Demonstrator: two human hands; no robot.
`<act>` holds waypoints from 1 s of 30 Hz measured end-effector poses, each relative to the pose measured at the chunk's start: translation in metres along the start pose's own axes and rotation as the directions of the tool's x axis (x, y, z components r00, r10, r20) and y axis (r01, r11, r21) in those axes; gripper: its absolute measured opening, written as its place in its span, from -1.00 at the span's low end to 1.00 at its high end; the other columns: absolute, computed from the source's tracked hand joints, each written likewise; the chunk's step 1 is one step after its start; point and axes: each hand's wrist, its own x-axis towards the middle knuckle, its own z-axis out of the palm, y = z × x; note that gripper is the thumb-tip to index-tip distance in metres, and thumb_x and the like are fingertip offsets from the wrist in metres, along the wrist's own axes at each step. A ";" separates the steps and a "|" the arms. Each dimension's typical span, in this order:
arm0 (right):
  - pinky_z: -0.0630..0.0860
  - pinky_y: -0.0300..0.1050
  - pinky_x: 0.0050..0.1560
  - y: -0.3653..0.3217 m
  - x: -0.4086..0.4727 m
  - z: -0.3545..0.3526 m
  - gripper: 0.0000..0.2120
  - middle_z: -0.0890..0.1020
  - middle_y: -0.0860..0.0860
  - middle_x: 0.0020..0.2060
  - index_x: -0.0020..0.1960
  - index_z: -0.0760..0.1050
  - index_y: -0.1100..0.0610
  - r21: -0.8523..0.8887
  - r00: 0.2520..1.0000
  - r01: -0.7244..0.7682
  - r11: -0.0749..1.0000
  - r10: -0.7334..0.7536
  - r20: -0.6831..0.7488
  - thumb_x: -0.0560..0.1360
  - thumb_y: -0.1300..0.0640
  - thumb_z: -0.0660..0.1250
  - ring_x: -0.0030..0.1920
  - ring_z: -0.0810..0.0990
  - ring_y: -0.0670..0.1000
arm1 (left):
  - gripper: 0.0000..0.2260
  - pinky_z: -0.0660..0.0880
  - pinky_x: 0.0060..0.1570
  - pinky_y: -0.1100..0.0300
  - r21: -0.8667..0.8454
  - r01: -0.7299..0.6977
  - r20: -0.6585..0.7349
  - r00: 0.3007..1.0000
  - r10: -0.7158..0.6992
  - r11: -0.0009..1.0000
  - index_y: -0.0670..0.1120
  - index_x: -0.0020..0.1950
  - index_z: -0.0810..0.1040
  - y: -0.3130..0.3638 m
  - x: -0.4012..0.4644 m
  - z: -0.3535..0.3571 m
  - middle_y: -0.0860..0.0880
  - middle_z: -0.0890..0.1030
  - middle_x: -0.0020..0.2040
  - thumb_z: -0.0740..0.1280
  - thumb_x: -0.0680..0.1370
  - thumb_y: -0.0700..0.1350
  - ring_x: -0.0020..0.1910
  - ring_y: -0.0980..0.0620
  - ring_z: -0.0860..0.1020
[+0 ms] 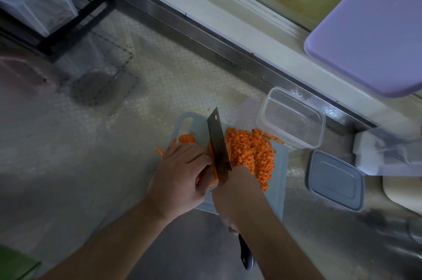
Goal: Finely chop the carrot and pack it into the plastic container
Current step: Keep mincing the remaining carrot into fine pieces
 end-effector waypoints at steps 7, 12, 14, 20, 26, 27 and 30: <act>0.48 -0.08 -0.25 0.001 0.000 0.014 -0.76 0.45 0.02 -0.30 -0.24 0.32 0.07 0.109 0.985 -0.017 0.994 0.035 -0.166 0.58 0.25 0.22 -0.33 0.40 -0.06 | -0.96 0.48 0.07 0.02 0.016 0.001 0.009 1.000 -0.001 1.000 -0.08 -0.11 0.66 0.001 0.001 -0.001 0.05 0.61 -0.11 0.46 0.54 -0.17 -0.06 -0.01 0.58; 0.41 -0.17 -0.34 0.009 0.002 0.015 -0.74 0.48 -0.02 -0.31 -0.24 0.35 0.02 0.112 0.982 0.085 0.990 -0.065 -0.177 0.61 0.18 0.21 -0.34 0.44 -0.07 | -0.95 0.46 0.11 0.06 0.034 0.009 0.001 1.000 -0.009 0.999 -0.06 -0.09 0.64 0.001 0.000 -0.001 0.06 0.60 -0.10 0.48 0.54 -0.13 -0.06 0.00 0.57; 0.36 -0.24 -0.39 0.015 0.000 0.011 -0.76 0.52 -0.05 -0.29 -0.22 0.38 0.00 0.168 0.979 0.104 0.980 -0.071 -0.189 0.62 0.15 0.22 -0.32 0.48 -0.09 | -0.94 0.47 0.12 0.06 0.027 0.007 -0.004 1.000 -0.007 1.000 -0.05 -0.08 0.64 0.000 0.001 0.000 0.07 0.59 -0.10 0.49 0.55 -0.11 -0.06 0.00 0.57; 0.28 -0.25 -0.47 0.022 0.003 0.005 -0.82 0.54 -0.02 -0.29 -0.17 0.44 0.05 0.090 0.983 0.101 0.991 -0.085 -0.162 0.60 0.12 0.21 -0.36 0.48 -0.05 | -0.95 0.47 0.14 0.02 0.010 0.028 -0.002 1.000 -0.028 1.000 -0.04 -0.09 0.64 -0.001 -0.001 0.001 0.10 0.59 -0.09 0.47 0.56 -0.12 -0.05 0.02 0.58; 0.44 -0.15 -0.44 0.023 0.013 0.015 -0.88 0.58 0.08 -0.25 -0.08 0.50 0.07 0.140 0.991 0.048 0.989 -0.029 -0.133 0.58 0.11 0.21 -0.32 0.58 0.09 | -0.93 0.44 0.12 0.06 -0.003 0.027 -0.002 1.000 -0.027 1.000 -0.05 -0.10 0.62 -0.001 0.000 0.001 0.09 0.60 -0.08 0.47 0.56 -0.13 -0.05 0.03 0.57; 0.43 -0.15 -0.44 0.024 0.014 0.017 -0.87 0.57 0.09 -0.25 -0.09 0.49 0.07 0.147 0.992 0.036 0.988 -0.018 -0.127 0.59 0.11 0.21 -0.33 0.57 0.10 | -0.93 0.44 0.12 0.06 -0.002 0.028 -0.003 1.000 -0.028 1.000 -0.05 -0.10 0.62 -0.001 0.001 0.002 0.09 0.60 -0.07 0.47 0.56 -0.13 -0.04 0.02 0.57; 0.40 -0.16 -0.45 0.024 0.015 0.018 -0.86 0.53 0.09 -0.27 -0.09 0.48 0.08 0.161 0.993 0.019 0.987 -0.001 -0.115 0.59 0.12 0.19 -0.34 0.53 0.09 | -0.94 0.45 0.11 0.05 -0.003 0.031 -0.003 1.000 -0.031 1.000 -0.05 -0.10 0.63 -0.002 0.000 0.002 0.09 0.60 -0.07 0.46 0.56 -0.13 -0.04 0.01 0.58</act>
